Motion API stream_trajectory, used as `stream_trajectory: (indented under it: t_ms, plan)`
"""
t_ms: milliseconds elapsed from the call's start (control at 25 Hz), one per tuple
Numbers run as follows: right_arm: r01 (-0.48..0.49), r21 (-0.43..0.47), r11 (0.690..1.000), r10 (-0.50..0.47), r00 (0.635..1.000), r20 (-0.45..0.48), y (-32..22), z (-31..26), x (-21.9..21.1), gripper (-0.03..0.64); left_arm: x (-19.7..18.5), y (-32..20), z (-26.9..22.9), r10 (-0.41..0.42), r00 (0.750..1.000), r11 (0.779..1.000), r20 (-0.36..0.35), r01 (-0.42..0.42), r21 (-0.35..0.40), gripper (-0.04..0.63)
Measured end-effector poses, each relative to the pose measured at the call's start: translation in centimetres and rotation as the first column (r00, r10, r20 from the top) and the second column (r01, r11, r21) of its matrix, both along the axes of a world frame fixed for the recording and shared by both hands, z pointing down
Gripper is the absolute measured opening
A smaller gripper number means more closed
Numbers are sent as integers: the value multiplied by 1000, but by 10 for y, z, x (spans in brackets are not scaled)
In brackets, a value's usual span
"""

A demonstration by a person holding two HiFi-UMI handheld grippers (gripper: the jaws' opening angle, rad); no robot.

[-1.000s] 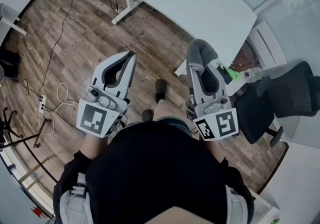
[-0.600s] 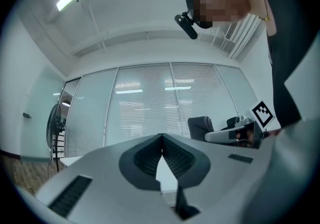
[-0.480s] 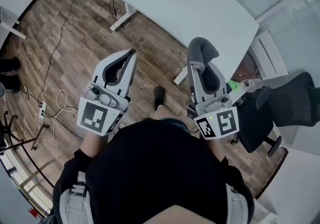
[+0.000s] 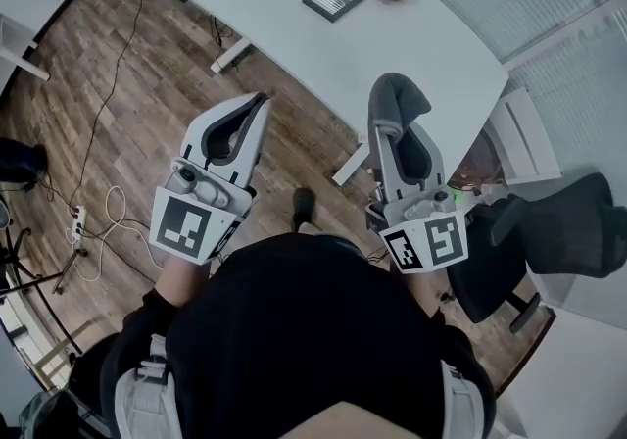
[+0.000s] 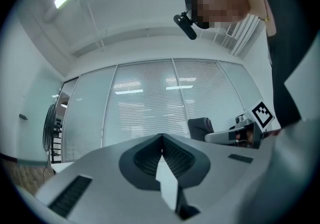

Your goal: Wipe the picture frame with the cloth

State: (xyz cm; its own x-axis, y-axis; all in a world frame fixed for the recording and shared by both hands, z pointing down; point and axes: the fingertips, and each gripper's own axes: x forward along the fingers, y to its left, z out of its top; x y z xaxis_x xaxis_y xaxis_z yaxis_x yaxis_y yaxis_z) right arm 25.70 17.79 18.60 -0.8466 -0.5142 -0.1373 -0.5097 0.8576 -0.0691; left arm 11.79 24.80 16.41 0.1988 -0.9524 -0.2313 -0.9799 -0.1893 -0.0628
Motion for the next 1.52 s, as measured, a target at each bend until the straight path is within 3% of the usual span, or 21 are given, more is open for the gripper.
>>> stream_trajectory:
  t_ms: [520,720,1240,1520]
  plan:
    - [81,-56,995,-81,997,15,-76,18,-20,94,4,-75,11,-38,999,999,29,39,-23,12]
    - [104,-60,993,-104,994,14,-82,19,-33,95,0,-85,16,-28,1000,998,13,29,-53,12]
    - [75,-44,996,-74,997,20,-93,14,-31,95,-5,-99,12,6,1000,999,24,-5,-37,12]
    - [75,-33,997,-75,997,23,-104,13,-24,95,-5,-108,15,-18,999,999,31,19,-42,12]
